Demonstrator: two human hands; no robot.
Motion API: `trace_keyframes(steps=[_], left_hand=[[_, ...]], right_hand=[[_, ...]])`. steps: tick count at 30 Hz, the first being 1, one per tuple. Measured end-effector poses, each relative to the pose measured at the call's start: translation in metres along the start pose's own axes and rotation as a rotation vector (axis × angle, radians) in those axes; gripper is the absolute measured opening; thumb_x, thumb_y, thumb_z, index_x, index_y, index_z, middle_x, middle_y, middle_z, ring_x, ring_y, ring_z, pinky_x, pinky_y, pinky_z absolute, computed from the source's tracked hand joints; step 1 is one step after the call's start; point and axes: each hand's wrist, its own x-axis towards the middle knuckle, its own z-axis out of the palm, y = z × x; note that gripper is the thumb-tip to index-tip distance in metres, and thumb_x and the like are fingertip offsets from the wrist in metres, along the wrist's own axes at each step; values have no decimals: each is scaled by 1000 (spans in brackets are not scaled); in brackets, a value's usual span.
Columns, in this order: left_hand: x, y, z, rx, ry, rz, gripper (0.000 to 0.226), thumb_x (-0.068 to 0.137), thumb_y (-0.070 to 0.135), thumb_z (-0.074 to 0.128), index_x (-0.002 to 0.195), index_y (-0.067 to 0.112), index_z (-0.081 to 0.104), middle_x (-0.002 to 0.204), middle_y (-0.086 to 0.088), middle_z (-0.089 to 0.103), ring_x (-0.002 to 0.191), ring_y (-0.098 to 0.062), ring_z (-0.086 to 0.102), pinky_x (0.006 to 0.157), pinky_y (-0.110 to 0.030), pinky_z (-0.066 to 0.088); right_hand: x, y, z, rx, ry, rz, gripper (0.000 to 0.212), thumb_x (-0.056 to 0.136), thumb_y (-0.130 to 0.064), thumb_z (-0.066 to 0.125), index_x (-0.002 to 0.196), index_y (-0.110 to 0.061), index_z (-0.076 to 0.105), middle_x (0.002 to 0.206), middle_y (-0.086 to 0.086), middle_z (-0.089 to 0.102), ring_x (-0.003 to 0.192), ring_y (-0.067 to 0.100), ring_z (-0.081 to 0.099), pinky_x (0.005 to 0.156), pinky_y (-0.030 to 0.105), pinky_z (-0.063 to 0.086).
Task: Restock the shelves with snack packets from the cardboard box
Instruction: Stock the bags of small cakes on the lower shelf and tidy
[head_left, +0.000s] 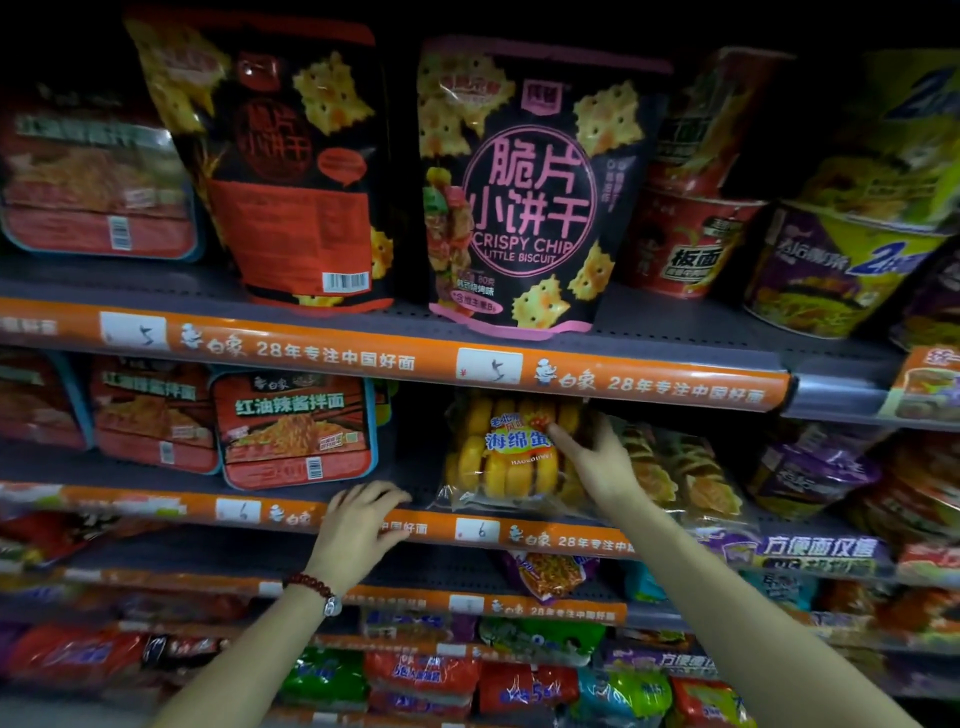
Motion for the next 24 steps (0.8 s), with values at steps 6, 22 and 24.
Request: trace_keyframes(steps=[6, 22, 24], left_hand=[[-1, -6, 7, -13, 45, 6, 40, 77, 33, 74, 115, 27, 64, 117, 7, 62, 110, -19, 58, 94, -39, 41], [-5, -6, 14, -36, 78, 10, 38, 75, 29, 77, 111, 26, 65, 115, 6, 62, 108, -19, 59, 94, -39, 44], [-4, -6, 14, -34, 78, 11, 38, 76, 29, 76, 112, 26, 64, 116, 6, 62, 109, -19, 59, 94, -38, 44]], right_hand=[[-23, 18, -9, -170, -218, -123, 114, 63, -60, 79, 149, -41, 8, 142, -12, 45, 126, 12, 51, 103, 35, 46], [-7, 20, 3, -99, -265, -96, 118, 63, -29, 89, 151, -38, 12, 138, -9, 50, 123, 12, 52, 101, 29, 46], [-9, 23, 5, -108, -206, -106, 115, 61, -35, 89, 151, -38, 16, 135, -10, 53, 122, 12, 53, 101, 31, 47]])
